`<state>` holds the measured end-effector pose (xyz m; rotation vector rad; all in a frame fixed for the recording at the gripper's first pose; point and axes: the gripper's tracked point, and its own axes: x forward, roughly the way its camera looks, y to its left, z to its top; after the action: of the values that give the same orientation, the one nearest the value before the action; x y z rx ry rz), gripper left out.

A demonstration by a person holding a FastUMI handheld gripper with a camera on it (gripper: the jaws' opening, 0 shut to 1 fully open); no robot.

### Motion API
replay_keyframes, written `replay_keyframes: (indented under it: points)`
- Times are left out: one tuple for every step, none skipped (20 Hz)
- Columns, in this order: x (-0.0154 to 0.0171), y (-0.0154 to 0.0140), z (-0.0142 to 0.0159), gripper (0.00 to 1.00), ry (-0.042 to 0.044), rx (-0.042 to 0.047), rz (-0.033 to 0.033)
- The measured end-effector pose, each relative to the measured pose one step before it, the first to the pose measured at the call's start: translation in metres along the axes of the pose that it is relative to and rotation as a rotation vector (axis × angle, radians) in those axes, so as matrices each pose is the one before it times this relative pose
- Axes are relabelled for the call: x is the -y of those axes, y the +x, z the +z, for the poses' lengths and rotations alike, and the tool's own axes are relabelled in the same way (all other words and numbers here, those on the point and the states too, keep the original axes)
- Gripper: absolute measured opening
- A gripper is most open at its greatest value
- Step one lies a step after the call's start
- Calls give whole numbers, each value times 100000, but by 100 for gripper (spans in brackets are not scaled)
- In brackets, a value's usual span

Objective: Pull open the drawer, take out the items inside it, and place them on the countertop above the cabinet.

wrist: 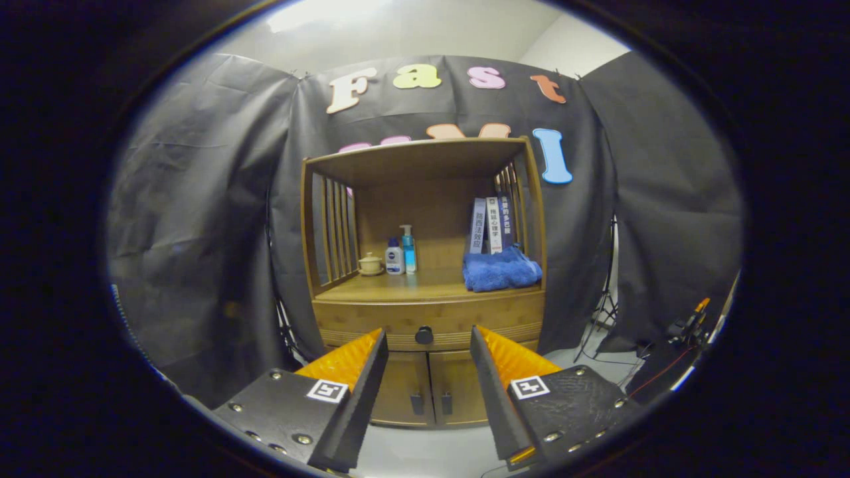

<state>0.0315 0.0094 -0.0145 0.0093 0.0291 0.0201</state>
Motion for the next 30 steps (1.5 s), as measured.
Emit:
replay_keyframes:
  points:
    - [48,701,-226,74,-139,-423,-661]
    - [238,962,-163,74,-569,4,-1515]
    - [134,980,7,74,-790,580,-1104]
    - [-432,1215,-104,74,-262,825,276]
    - [-584,1161,-213,74,865,116,1763]
    - [-327,1365,-587,75,862,-677,769]
    - [62,1505,-669,76,493,-1292,-682]
    - [101,1532,-786,76,481,-1499,-840]
    - [-265,1723,-870,76,771,-2019,-136]
    - [-329,1740,-1132,76,768,-2128,546]
    - [-278,1638,-1095,76,1025,-2739,925]
    - [-314,1732,-1200,76,929,-2896,992]
    - [-52,1808,-1061,76,996,-2781,246]
    - [154,1693,-1162,76,245,-3014,-215]
    - [26,1638,-939,77,76,-2956,-467]
    - [-55,1759,-776,77,-455,-1997,467]
    - [296,1455,-604,78,-1042,-2095,-2461]
    - [219,1362,-582,77,-1416,-2451,-965]
    - [163,821,-494,65,-966,-2157,-877]
    - [-370,1156,-120,63,-131,-914,782]
    - [41,1052,142,63,121,392,-981]
    - [43,158,-51,54,183,-412,308]
    - [-93,-115,73,45,-105,-43,-966]
    - [69,470,-20,45,-532,-43,-377]
    - [55,162,-44,44,-460,397,-236]
    - [7,22,96,39,186,-284,-274]
    - [5,215,-61,33,448,-154,-659]
    - [96,-379,-125,33,287,-781,-663]
    - [-7,-27,10,33,-13,-441,-840]
    - [-9,-281,-185,33,44,-722,-841]
